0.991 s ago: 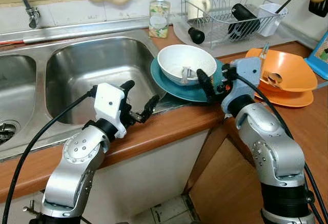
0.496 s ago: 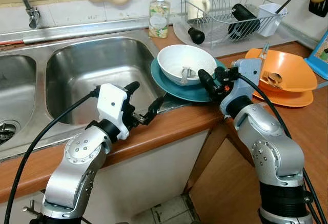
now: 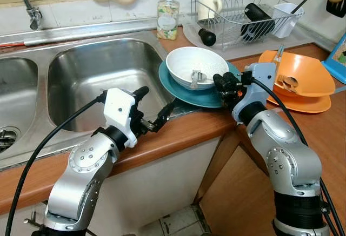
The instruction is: Kitchen organization
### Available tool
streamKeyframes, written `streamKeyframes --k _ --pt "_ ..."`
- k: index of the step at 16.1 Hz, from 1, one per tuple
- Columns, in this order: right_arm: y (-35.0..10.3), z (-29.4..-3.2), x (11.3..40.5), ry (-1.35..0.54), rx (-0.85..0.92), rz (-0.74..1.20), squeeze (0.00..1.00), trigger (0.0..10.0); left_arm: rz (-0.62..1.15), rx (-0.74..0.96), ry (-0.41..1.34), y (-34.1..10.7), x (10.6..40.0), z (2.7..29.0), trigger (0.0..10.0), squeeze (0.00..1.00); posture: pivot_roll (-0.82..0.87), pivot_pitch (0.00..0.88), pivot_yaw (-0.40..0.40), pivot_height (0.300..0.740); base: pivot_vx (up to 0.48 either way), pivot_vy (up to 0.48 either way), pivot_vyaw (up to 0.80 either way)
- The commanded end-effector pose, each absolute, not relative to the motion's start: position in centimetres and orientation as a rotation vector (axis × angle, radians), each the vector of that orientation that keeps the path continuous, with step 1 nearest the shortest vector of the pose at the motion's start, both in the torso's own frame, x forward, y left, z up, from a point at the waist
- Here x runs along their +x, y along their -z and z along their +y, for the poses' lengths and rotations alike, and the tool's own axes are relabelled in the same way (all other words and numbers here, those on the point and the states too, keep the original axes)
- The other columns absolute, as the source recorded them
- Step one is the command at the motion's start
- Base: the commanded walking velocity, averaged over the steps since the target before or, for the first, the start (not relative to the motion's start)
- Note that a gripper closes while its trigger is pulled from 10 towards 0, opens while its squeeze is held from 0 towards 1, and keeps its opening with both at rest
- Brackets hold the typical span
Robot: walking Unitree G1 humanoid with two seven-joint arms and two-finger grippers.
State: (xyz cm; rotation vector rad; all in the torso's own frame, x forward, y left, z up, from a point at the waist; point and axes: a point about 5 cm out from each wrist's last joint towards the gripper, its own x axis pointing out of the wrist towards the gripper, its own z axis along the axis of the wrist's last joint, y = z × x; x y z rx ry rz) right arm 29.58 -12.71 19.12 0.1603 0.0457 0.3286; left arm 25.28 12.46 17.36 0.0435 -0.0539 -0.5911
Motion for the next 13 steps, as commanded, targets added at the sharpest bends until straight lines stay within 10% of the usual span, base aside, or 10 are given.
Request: streamKeyframes --k 1,13 --pt "-19.4 -12.9 30.0 -0.324 0.168 0.05 0.0 0.0 -0.064 0.046 0.615 -17.7 25.1 12.1 10.0 0.0 -0.05 0.0 -0.023 0.74 0.0 0.0 0.0" --pt "-21.3 -13.7 30.3 -0.354 -0.144 0.008 0.0 0.0 -0.062 0.119 0.684 -18.4 25.1 11.7 10.0 0.0 -0.05 0.0 -0.019 0.74 0.0 0.0 0.0"
